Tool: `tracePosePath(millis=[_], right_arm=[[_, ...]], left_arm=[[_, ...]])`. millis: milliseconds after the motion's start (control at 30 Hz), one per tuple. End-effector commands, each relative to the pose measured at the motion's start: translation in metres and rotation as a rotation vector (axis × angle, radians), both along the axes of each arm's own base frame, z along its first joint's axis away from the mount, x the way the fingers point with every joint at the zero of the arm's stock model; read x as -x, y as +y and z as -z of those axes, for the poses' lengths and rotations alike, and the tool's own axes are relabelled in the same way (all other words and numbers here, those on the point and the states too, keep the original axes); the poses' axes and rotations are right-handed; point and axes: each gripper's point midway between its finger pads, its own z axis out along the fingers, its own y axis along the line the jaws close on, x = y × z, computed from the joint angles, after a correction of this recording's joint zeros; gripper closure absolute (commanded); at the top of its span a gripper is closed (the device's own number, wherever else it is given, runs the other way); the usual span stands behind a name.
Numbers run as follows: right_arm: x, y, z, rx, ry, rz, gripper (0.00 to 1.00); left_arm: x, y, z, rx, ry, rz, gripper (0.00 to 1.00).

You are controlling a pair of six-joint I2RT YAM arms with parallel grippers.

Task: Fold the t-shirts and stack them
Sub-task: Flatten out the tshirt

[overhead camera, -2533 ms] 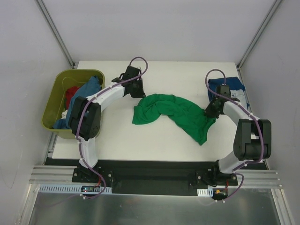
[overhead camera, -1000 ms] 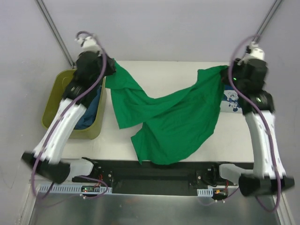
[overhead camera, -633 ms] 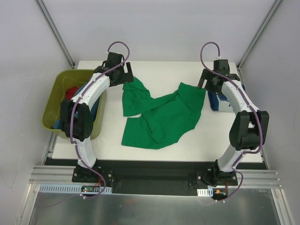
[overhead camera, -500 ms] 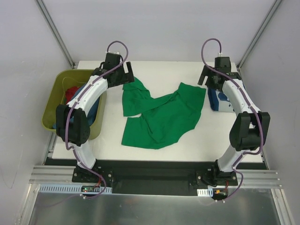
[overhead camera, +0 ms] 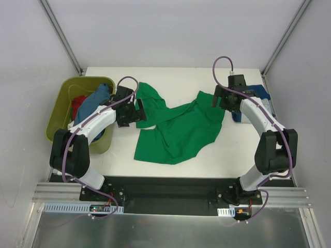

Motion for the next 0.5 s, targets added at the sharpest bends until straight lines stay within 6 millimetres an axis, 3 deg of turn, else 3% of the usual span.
tracePosePath(millis=[0, 167, 233, 300, 333, 467], right_arm=[[-0.017, 0.007, -0.011, -0.023, -0.039, -0.015, 0.03], [-0.026, 0.013, 0.001, -0.012, -0.009, -0.037, 0.03], [-0.027, 0.014, 0.005, -0.007, -0.003, -0.044, 0.03], [-0.029, 0.011, 0.007, 0.006, 0.000, -0.038, 0.03], [-0.029, 0.011, 0.008, 0.009, 0.001, -0.039, 0.03], [-0.035, 0.007, 0.013, 0.036, 0.011, -0.028, 0.03]], left_arm=[[-0.007, -0.008, 0.016, 0.041, 0.049, -0.047, 0.01], [-0.023, -0.015, 0.036, 0.037, 0.098, -0.064, 0.01], [-0.029, -0.017, 0.046, 0.026, 0.117, -0.063, 0.05], [-0.032, -0.018, 0.055, 0.021, 0.136, -0.066, 0.16], [-0.032, -0.018, 0.058, 0.021, 0.143, -0.070, 0.34], [-0.027, -0.015, 0.069, 0.008, 0.170, -0.080, 0.65]])
